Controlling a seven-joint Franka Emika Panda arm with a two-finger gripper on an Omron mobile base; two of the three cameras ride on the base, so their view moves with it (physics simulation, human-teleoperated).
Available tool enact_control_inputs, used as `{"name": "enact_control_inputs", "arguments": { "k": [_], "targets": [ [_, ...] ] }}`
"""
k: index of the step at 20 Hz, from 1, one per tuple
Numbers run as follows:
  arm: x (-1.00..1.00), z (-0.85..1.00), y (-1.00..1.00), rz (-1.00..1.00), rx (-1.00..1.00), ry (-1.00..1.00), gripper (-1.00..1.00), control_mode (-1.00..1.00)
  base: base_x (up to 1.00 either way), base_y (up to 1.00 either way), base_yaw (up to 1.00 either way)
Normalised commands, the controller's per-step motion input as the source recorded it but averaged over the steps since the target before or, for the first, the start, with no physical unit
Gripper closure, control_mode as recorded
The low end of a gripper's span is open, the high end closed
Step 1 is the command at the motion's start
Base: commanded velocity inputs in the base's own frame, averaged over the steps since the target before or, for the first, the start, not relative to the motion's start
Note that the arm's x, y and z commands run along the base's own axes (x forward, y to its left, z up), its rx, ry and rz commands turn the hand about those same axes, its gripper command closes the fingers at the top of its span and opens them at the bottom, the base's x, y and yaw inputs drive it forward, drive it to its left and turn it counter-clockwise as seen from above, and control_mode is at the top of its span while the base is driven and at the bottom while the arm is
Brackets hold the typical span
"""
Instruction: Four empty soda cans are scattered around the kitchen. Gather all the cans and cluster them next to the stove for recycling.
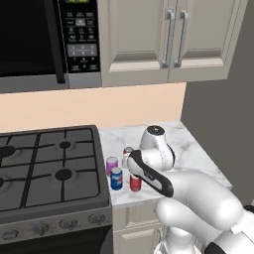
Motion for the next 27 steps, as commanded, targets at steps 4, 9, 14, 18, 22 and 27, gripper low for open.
{"name": "enact_control_inputs", "arguments": {
  "k": [4, 9, 14, 18, 22, 27],
  "targets": [
    [0.13, 0.51, -0.47, -0.05, 0.00, -0.15, -1.00, -1.00, 0.00, 0.00, 0.00],
    [-0.13, 0.51, -0.31, -0.03, 0.01, -0.21, -1.00, -1.00, 0.00, 0.00, 0.00],
    [-0.98, 0.50, 0.00, 0.00, 0.02, -0.28, -1.00, -1.00, 0.00, 0.00, 0.00],
    [-1.00, 0.52, 0.03, 0.00, 0.01, -0.31, -1.00, -1.00, 0.00, 0.00, 0.00],
    [-1.00, 0.44, 0.06, 0.00, 0.00, -0.29, -1.00, -1.00, 0.00, 0.00, 0.00],
    [-1.00, 0.08, 0.02, 0.00, 0.00, -0.28, -1.00, -1.00, 0.00, 0.00, 0.00]
  ]
}}
